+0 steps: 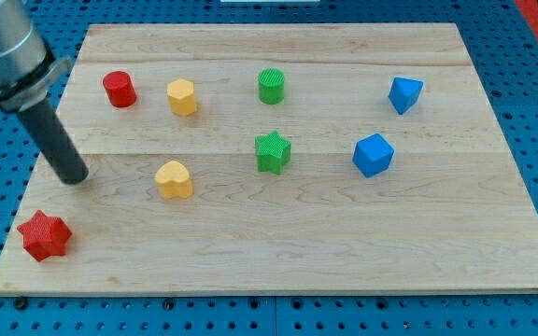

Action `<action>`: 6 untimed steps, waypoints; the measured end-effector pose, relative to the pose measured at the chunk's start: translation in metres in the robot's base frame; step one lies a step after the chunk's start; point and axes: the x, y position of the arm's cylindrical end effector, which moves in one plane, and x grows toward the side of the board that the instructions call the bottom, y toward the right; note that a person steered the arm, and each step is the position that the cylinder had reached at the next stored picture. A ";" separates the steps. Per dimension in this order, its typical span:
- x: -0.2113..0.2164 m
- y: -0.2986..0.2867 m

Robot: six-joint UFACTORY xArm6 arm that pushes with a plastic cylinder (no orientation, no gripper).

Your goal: Place your arm to the right side of the heart

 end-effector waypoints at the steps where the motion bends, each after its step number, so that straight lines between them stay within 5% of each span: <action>1: -0.030 0.057; 3: -0.009 0.156; 5: 0.066 0.142; 6: 0.048 0.158</action>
